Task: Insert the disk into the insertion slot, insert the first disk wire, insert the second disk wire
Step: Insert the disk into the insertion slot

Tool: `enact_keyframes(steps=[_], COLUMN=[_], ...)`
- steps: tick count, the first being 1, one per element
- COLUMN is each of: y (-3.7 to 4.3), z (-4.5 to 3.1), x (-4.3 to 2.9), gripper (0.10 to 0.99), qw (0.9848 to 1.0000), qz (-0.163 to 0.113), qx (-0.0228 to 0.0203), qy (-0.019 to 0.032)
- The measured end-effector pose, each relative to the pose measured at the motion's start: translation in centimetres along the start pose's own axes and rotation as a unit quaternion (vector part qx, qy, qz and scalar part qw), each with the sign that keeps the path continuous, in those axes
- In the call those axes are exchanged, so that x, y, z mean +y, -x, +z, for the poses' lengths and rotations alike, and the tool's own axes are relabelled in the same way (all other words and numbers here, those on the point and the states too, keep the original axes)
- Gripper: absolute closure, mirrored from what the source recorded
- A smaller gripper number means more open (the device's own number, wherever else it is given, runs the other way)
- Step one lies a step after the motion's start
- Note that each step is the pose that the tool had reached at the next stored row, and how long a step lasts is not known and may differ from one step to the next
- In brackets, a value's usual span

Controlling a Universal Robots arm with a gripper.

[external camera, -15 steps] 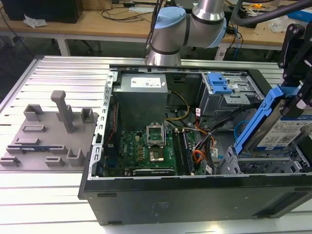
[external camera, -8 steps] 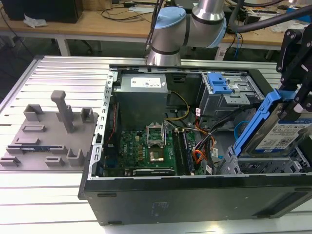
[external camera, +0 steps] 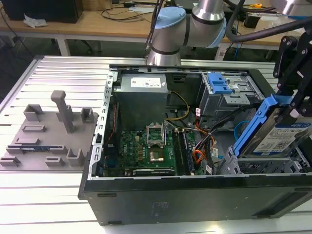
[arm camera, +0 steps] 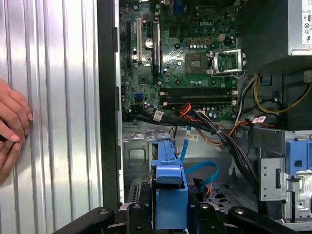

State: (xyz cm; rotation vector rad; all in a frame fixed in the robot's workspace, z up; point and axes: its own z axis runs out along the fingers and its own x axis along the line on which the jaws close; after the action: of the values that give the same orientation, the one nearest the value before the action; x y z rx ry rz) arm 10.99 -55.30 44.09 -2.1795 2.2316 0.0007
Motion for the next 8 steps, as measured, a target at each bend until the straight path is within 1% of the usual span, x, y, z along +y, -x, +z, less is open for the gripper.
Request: enact_keyframes(steps=[4, 5, 8], y=[-0.01, -0.02, -0.04], z=[0.82, 1.28, 1.97], x=[0.01, 0.02, 0.03], gripper=[0.722, 0.722, 0.710], qw=[1.0000, 1.0000, 1.0000], qz=[0.000, 0.000, 0.000], qx=[0.0002, 0.0002, 0.0004], qy=[0.0000, 0.0000, -0.0001])
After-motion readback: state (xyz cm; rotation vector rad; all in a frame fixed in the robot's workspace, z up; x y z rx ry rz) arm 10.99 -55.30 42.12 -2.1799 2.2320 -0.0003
